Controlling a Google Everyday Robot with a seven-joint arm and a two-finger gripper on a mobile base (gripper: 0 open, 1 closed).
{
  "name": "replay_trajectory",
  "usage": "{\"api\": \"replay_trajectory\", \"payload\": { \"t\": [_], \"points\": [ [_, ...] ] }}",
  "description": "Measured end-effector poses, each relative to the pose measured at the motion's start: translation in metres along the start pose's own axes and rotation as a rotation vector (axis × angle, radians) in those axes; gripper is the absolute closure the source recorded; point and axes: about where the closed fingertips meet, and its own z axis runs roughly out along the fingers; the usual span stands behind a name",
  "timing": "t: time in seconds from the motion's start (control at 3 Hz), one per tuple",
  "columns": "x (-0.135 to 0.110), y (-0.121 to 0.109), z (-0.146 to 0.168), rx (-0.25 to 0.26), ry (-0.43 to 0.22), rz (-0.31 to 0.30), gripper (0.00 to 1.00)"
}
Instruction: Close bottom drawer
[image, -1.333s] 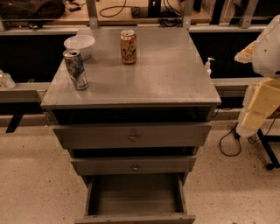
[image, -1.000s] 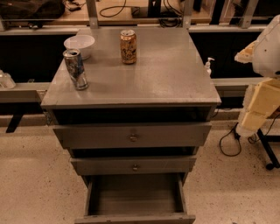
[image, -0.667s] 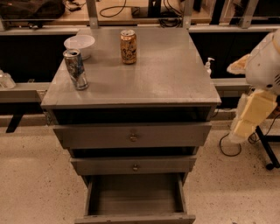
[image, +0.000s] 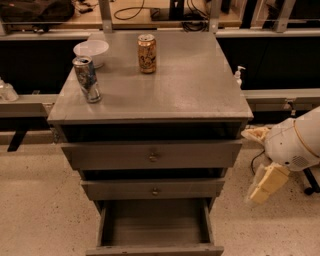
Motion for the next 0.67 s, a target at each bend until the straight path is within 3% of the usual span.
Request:
{"api": "replay_trajectory", "payload": {
  "t": [0.33,0.67],
  "points": [
    [0.0,0.0,0.0,0.0,0.0,0.0,0.0],
    [0.017,-0.004,0.028,-0.062,-0.085,0.025,0.0]
  ]
}}
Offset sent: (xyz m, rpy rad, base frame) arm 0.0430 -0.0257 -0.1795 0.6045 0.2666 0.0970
